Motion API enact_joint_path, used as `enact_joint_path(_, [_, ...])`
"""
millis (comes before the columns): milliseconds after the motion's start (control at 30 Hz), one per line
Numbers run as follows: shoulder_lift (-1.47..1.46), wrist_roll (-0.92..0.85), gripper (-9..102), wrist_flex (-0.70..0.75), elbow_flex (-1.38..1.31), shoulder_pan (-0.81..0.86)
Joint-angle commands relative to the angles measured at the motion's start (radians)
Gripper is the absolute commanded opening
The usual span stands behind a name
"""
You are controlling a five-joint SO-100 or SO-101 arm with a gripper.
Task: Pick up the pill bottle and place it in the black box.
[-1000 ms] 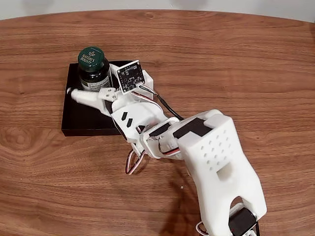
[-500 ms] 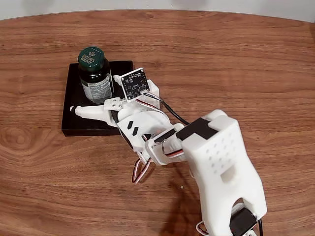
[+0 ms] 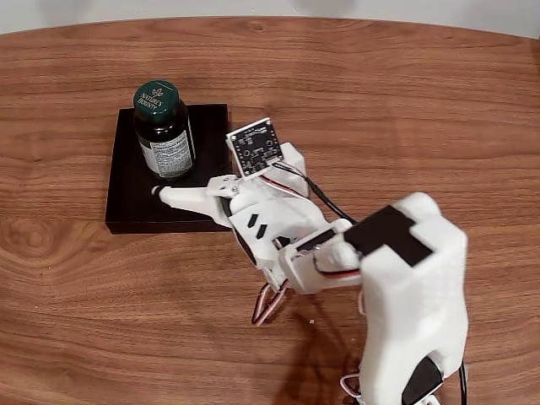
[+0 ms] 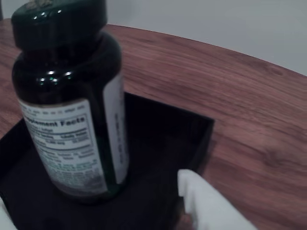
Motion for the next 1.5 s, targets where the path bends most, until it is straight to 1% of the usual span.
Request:
enact_joint_path(0, [0.167,0.026,43,0.003,0.052,0.031])
enact_joint_path(233, [0.325,0.026,40,0.064,0.172,0.067])
enact_joint_path(500, [0.456,-0.005,36,0.126,0.282,0.063])
enact_joint_path(1067, [0.643,-0.063,18,0.284,0.423,0.069])
enact_joint_path(1200, [0.693,-0.069,15,0.344,0.446,0.080])
enact_joint_path(1467, [0.825,-0.081,9,0.419,0.522,0.092])
